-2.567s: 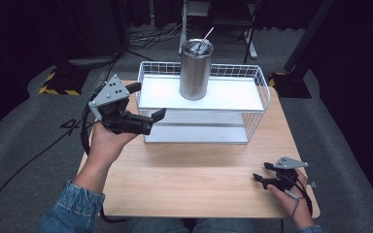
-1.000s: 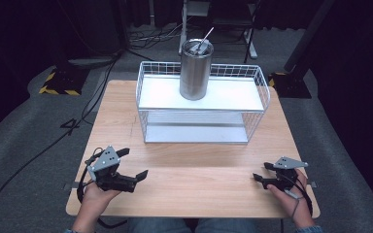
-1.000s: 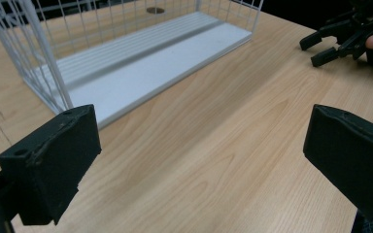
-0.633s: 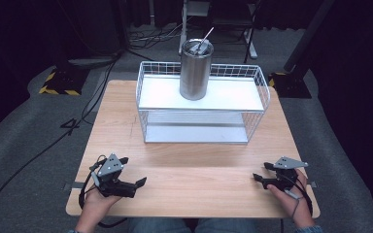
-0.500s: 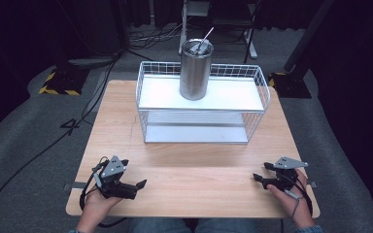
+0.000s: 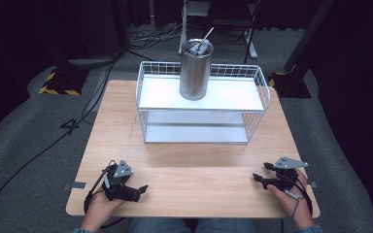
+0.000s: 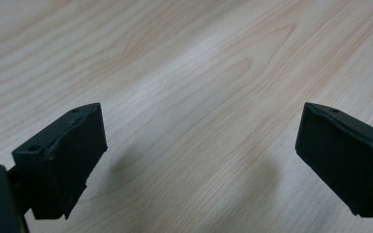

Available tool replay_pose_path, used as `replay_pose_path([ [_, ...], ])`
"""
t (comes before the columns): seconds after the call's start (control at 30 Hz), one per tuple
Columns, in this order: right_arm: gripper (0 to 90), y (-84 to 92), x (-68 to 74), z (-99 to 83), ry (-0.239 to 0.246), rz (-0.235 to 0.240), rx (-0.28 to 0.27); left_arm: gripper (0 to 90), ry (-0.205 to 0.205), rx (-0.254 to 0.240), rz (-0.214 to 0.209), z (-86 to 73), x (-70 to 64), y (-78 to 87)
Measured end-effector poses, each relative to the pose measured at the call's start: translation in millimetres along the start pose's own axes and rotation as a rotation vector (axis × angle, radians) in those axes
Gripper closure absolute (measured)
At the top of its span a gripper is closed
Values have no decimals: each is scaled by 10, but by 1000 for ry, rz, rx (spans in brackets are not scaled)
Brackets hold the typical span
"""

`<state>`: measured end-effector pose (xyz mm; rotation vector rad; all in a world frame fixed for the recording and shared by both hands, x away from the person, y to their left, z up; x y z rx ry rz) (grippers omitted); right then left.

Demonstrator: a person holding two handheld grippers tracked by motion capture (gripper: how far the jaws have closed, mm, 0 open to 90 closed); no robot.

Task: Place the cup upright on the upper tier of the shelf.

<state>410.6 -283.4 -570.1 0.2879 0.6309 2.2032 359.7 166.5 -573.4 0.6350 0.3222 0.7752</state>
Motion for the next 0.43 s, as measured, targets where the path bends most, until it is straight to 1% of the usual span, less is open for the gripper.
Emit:
replay_pose_path([
  [0.03,303,0,0,0,0,0,0,50,3,7,4,-16,-1,-14],
  [0.07,303,0,0,0,0,0,0,51,-6,19,16,-39,10,-32],
  [0.1,303,0,0,0,0,0,0,50,-15,16,24,-43,14,-39],
  [0.2,303,0,0,0,0,0,0,43,-11,8,23,-44,19,-46],
  [0.23,303,0,0,0,0,0,0,33,-10,0,25,-45,26,-54],
  [0.27,303,0,0,0,0,0,0,17,-18,-6,27,-47,39,-59],
  [0.3,302,0,0,0,0,1,1,3,-7,-6,24,-48,33,-64],
  [0.43,293,2,3,-4,3,4,5,1,-9,-7,29,-44,39,-68],
])
Point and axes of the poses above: each handheld gripper's, and its own axes: y roughly backward along the jaws, z roughly out of its top, x roughly to its left, the point moved 10 cm from there along -y, roughly forward along the jaws, and after that the axes turned 9 degrees about -x, right-handed, at the moved point
